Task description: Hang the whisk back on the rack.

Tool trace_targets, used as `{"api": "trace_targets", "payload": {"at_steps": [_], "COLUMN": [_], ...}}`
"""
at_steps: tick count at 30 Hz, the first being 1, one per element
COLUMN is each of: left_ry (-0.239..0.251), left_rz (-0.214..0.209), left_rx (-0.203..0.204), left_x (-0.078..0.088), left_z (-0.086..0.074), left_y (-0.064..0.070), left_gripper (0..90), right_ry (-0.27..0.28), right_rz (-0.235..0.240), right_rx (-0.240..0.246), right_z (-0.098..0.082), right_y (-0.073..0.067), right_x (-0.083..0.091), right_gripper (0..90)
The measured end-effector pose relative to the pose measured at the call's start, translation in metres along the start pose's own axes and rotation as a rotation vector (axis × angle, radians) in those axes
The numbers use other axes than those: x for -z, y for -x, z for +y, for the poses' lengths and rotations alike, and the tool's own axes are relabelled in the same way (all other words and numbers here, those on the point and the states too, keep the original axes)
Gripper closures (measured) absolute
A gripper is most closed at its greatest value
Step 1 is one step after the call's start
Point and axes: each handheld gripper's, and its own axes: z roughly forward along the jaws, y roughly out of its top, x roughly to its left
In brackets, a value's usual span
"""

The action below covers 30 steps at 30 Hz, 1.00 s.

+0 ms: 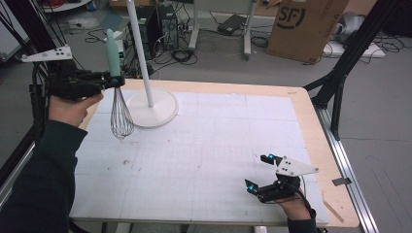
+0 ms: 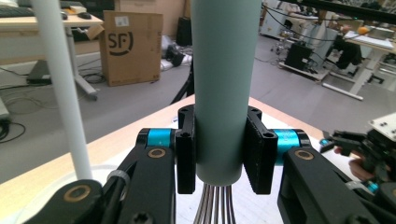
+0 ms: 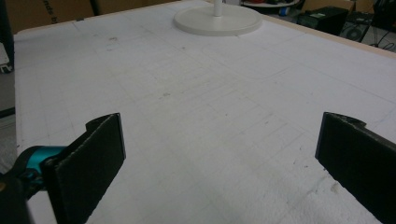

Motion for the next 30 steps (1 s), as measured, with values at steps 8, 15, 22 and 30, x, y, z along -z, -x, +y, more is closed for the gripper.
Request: {"api": "trace_targets", "payload": {"at_steps": [8, 15, 22, 30], "left_ry": [0.002, -0.001, 0.016, 0.045], "left_rz": [0.044, 0.065, 0.077, 0.089], "left_rx": [0.019, 0.044, 0.06, 0.067], "left_x": [-0.006, -0.01, -0.013, -0.018], "left_z": [0.01, 0.015, 0.022, 0.033], "left_y": [-0.013, -0.023, -0.031, -0.04], "left_gripper": [69.4, 69.4, 69.4, 69.4], "right_ry": [-0.004, -0.005, -0.005, -0.004], "right_rz": [0.0, 0.0, -0.004, -0.006], "right_rx": [-0.006, -0.004, -0.004, -0.008], "right_z": [-0.001, -0.001, -0.001, -0.001], "right_y": [0.001, 0.002, 0.002, 0.002], "right_x": [0.0, 0.0, 0.0, 0.001], "right_gripper": [0.4, 0.4, 0.4, 0.4]}}
